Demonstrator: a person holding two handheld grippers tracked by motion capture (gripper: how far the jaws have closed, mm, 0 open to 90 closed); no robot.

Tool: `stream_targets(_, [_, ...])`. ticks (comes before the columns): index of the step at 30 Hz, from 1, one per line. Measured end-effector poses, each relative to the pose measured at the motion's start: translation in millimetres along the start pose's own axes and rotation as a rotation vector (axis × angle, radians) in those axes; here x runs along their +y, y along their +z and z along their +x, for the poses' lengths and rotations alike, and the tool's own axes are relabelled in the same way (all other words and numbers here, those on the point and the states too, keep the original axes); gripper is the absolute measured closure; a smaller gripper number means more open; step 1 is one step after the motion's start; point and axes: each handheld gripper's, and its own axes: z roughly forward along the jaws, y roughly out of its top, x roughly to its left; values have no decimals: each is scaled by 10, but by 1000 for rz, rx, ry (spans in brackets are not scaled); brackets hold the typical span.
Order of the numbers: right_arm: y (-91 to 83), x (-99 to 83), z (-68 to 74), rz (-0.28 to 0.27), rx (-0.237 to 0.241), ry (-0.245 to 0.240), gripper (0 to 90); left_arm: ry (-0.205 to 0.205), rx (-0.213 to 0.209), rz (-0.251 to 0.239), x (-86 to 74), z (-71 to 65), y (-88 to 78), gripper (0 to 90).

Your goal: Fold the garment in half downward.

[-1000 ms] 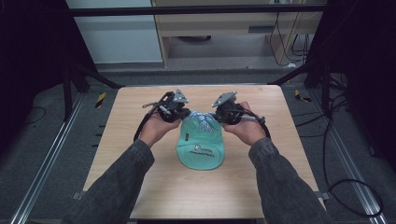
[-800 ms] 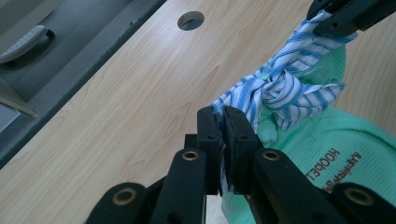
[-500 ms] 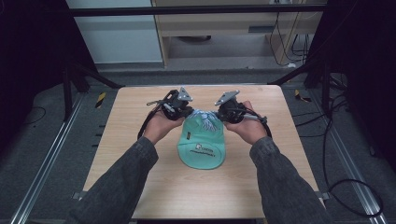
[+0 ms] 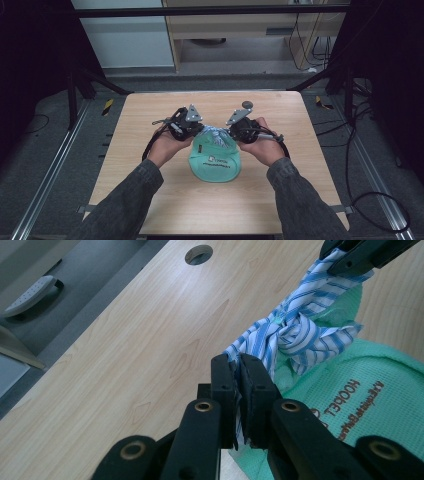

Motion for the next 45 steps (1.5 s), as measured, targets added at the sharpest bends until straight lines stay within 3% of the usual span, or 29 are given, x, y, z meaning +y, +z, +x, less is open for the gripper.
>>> stream_targets(11, [-17,-71,109,-2,11,-18,827,-3,-11,-9,-114,-121,-74,858])
stream_targets(26, [-49,-188,381,20,5,-34,822,-48,-13,-19,-337,-329,-51,858])
stream_targets(45, [0,-319,515,37,35,-39,814,-69,-40,-14,-499,-461,-15,856])
